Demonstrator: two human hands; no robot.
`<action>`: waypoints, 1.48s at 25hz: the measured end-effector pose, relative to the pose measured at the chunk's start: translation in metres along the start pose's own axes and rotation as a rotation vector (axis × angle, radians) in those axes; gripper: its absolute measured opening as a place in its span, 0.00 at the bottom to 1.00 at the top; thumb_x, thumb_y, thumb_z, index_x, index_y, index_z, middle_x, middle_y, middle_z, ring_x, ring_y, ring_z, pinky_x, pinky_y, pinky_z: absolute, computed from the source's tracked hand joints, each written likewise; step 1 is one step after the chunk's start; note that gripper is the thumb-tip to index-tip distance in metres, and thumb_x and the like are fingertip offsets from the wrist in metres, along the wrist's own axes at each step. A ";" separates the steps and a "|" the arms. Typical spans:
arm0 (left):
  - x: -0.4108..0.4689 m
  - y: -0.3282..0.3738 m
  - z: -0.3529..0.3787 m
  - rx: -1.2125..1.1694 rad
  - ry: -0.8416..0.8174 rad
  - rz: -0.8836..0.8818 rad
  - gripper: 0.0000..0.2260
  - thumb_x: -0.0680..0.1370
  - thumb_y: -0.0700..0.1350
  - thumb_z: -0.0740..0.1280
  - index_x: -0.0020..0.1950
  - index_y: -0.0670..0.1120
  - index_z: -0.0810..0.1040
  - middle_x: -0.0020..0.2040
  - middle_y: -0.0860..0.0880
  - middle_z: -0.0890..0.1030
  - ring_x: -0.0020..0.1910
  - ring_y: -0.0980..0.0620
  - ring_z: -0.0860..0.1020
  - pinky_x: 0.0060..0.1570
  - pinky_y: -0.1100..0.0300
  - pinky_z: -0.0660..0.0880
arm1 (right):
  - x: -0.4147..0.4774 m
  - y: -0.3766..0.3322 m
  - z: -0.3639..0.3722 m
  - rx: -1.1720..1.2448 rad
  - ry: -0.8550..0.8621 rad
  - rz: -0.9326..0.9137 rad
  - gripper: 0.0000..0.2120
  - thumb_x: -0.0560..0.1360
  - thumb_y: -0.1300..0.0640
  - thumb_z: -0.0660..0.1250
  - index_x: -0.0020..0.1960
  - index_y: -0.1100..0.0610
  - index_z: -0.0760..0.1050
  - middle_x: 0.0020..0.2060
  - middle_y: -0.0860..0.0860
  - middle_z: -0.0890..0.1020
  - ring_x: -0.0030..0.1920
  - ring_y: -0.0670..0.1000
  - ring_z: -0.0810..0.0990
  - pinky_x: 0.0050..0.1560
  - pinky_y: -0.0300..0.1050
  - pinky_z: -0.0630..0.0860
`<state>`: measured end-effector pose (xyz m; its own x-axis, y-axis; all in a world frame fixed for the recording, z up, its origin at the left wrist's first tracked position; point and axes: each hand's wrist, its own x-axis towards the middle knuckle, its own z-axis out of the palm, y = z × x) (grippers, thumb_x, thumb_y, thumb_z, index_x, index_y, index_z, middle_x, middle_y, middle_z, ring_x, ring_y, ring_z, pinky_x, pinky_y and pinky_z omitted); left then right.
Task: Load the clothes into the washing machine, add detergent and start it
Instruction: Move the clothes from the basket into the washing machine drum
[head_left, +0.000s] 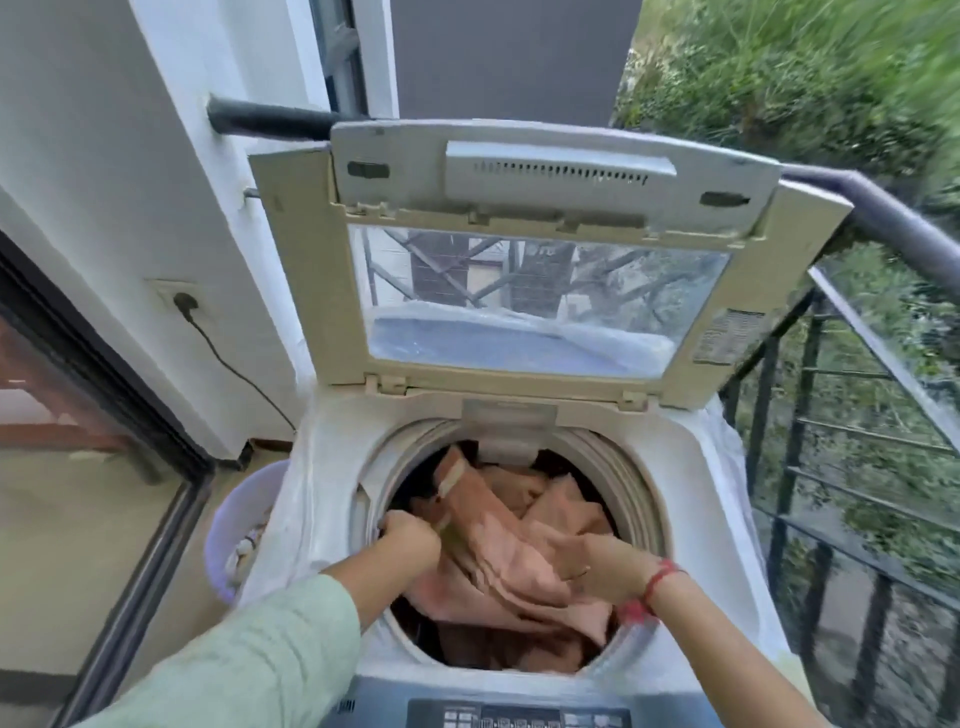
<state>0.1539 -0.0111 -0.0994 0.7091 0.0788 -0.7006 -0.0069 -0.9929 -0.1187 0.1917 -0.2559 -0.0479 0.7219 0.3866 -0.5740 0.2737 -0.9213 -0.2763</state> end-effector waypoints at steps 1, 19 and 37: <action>0.002 0.003 -0.002 0.027 -0.039 -0.022 0.18 0.80 0.42 0.57 0.71 0.45 0.67 0.70 0.45 0.69 0.67 0.42 0.69 0.61 0.53 0.70 | 0.011 0.001 -0.005 -0.028 0.067 0.000 0.18 0.73 0.54 0.62 0.63 0.53 0.69 0.57 0.57 0.78 0.59 0.59 0.76 0.57 0.48 0.74; 0.177 0.065 0.112 -0.133 -0.161 0.073 0.42 0.77 0.47 0.63 0.71 0.61 0.29 0.73 0.49 0.28 0.72 0.37 0.32 0.60 0.24 0.42 | 0.183 0.003 0.157 -0.247 -0.627 0.138 0.24 0.80 0.54 0.58 0.71 0.65 0.61 0.69 0.59 0.66 0.71 0.59 0.64 0.66 0.46 0.67; -0.030 -0.030 -0.019 -0.195 0.233 0.174 0.27 0.74 0.58 0.64 0.70 0.47 0.66 0.71 0.43 0.64 0.75 0.42 0.50 0.70 0.38 0.45 | 0.056 -0.073 -0.005 0.099 0.005 0.042 0.28 0.70 0.53 0.67 0.69 0.55 0.65 0.64 0.54 0.74 0.63 0.55 0.73 0.59 0.43 0.70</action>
<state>0.1461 0.0146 -0.0613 0.8509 -0.0937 -0.5168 -0.0235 -0.9898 0.1407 0.2156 -0.1673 -0.0560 0.7348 0.3475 -0.5825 0.1795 -0.9278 -0.3271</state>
